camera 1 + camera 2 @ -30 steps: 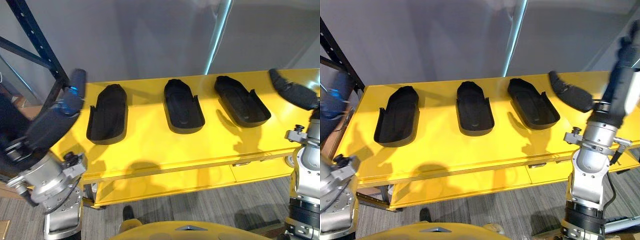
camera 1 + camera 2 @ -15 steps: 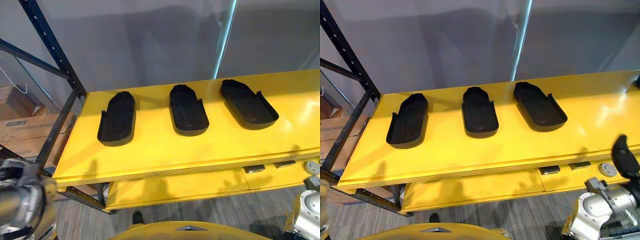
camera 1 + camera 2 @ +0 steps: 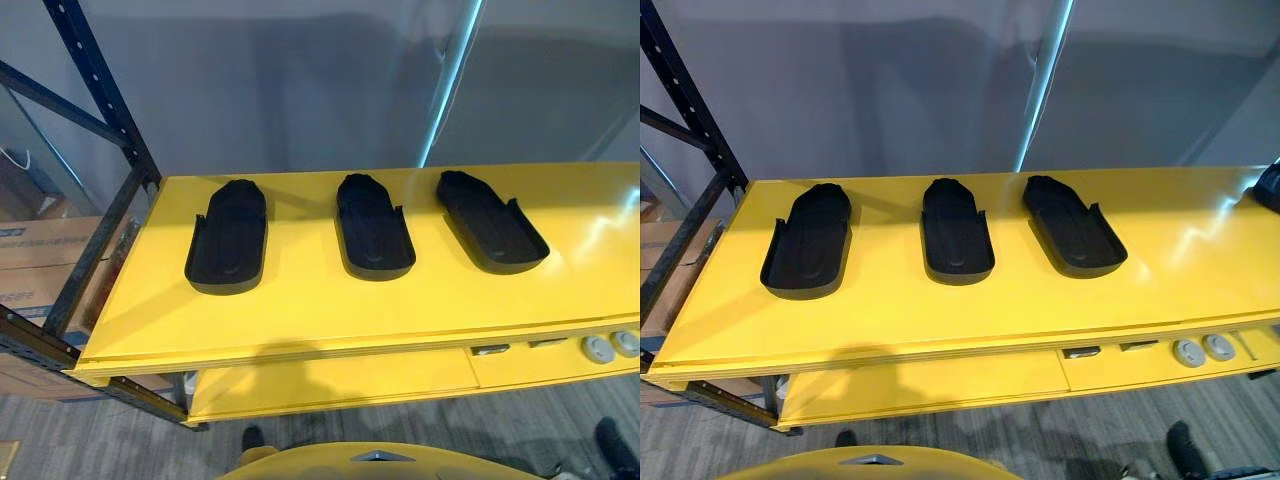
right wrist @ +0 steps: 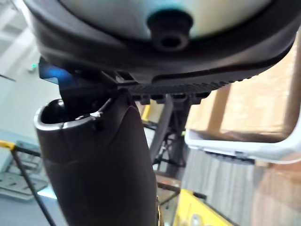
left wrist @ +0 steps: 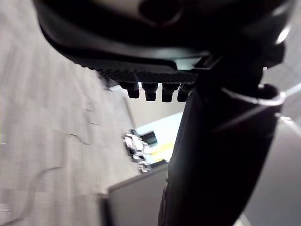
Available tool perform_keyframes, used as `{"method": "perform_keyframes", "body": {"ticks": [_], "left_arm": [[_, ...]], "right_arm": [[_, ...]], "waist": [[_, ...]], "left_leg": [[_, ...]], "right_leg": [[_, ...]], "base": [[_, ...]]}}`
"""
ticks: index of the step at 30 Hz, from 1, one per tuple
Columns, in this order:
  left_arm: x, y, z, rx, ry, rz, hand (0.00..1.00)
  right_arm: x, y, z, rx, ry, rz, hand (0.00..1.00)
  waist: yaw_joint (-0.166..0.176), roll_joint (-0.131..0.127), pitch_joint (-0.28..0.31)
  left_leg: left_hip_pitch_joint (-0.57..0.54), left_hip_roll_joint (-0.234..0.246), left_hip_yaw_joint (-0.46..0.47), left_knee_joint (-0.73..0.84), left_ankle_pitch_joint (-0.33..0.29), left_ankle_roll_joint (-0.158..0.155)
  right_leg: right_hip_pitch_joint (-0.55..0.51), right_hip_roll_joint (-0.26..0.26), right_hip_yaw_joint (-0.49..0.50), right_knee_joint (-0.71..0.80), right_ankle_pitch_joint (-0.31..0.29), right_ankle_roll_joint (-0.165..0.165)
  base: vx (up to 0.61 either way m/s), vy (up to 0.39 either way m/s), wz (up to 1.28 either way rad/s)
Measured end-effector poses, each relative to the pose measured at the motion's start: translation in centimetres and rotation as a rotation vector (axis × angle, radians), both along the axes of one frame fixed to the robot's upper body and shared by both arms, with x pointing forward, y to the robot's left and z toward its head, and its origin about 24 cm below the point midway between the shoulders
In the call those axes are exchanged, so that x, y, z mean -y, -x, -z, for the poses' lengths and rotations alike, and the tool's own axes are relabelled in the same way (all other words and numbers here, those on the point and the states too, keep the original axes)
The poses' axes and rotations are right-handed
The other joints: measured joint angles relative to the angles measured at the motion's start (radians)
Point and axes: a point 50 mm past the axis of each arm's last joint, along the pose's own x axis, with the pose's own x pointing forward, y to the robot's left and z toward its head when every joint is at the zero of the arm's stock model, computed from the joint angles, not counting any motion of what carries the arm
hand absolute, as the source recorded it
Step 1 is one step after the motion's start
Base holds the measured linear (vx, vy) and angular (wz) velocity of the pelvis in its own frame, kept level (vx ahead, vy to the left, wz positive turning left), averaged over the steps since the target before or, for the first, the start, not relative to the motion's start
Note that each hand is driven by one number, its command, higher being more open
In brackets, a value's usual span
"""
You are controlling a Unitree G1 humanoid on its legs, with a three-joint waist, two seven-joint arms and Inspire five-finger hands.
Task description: Walk over and take three plastic housings, then place them on the shelf
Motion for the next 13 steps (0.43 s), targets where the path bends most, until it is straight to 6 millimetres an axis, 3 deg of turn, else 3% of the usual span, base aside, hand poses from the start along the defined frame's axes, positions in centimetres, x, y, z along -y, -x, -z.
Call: {"method": "perform_keyframes", "body": {"ticks": [3,6,10,13], "left_arm": [[0.6,2.6,1.9,0.155,0.121,-0.082,1.00],[0.8,3.1,3.3,0.245,0.218,0.005,1.00],[1.3,1.6,5.5,0.385,0.440,0.306,1.00],[2.4,-1.3,7.1,0.477,0.648,0.602,1.00]], "right_arm": [[-0.7,0.2,1.5,0.025,-0.102,-0.105,1.00],[-1.7,-0.9,2.9,0.041,-0.211,-0.266,1.00],[-2.7,-3.1,3.7,0.084,-0.292,-0.458,1.00],[-3.6,-4.9,4.0,0.096,-0.346,-0.605,1.00]], "waist": [[-0.002,0.000,0.001],[-0.002,0.006,0.005],[-0.001,0.021,0.019],[-0.002,0.019,0.025]], "left_leg": [[0.014,-0.010,0.006,0.000,-0.007,0.001],[0.015,-0.011,0.007,0.000,-0.009,-0.001],[0.032,-0.013,0.008,0.000,-0.017,-0.005],[0.034,-0.013,0.008,0.000,-0.023,-0.012]], "right_leg": [[0.004,-0.008,0.015,0.001,-0.009,0.000],[0.004,-0.009,0.019,-0.002,-0.011,0.000],[0.020,-0.012,0.019,-0.002,-0.019,0.001],[0.020,-0.012,0.018,-0.001,-0.023,0.000]], "base": [[0.04,0.002,-0.03],[0.02,-0.004,-0.01],[0.04,-0.018,-0.01],[0.05,-0.018,0.00]]}}
